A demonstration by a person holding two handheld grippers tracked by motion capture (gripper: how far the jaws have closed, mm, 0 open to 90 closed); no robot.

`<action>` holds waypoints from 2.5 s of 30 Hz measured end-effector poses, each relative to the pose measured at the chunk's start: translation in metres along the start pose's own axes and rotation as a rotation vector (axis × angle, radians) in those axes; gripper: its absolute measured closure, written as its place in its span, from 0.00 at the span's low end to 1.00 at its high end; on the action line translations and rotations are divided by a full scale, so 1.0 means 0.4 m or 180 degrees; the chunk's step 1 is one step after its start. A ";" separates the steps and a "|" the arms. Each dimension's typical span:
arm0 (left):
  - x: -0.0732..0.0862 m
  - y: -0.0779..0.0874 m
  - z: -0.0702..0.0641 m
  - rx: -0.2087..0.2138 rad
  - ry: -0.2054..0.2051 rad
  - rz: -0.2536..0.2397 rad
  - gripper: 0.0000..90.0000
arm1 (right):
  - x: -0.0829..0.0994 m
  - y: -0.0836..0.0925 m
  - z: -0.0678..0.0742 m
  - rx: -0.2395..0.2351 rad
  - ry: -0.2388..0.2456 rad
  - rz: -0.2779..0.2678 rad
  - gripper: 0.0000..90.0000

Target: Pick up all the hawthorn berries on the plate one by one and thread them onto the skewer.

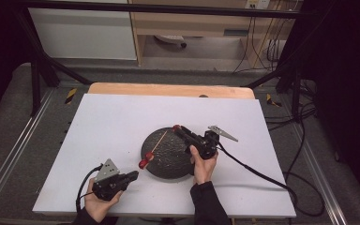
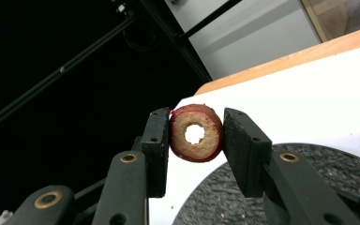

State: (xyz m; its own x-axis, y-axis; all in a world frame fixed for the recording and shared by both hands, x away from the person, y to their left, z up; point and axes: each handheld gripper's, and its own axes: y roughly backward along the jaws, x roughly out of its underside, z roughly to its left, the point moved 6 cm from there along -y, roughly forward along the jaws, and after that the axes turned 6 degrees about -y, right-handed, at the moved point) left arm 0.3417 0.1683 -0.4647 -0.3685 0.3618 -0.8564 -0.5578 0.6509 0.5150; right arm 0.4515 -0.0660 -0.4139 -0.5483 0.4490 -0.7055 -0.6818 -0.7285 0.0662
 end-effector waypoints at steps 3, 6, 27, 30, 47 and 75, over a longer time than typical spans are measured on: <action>0.000 -0.001 -0.003 0.0008 0.0004 -0.0006 0.99 | -0.003 -0.008 0.002 -0.0019 -0.0038 -0.0069 0.70; 0.000 -0.002 -0.005 0.0012 0.0002 -0.0008 0.99 | -0.004 -0.015 0.006 -0.0037 -0.0070 -0.0126 0.70; -0.002 -0.002 -0.008 0.0010 0.0088 -0.0063 0.99 | 0.016 -0.052 0.031 -0.0181 -0.0279 -0.0409 0.70; -0.003 -0.003 -0.008 0.0011 0.0108 -0.0071 0.99 | 0.020 -0.055 0.031 -0.0183 -0.0282 -0.0415 0.70; -0.009 -0.011 -0.017 0.0027 0.0247 -0.0156 0.99 | 0.028 -0.066 0.041 -0.0244 -0.0315 -0.0413 0.70; -0.064 -0.049 -0.036 -0.0099 0.0363 -0.0308 0.99 | 0.029 -0.060 0.048 -0.0326 -0.0399 -0.0446 0.70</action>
State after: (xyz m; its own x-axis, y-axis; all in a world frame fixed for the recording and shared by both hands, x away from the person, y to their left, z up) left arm 0.3516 0.1367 -0.4522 -0.3928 0.2190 -0.8931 -0.6170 0.6574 0.4326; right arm 0.4521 -0.0333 -0.4099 -0.5119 0.6058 -0.6091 -0.7064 -0.7003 -0.1029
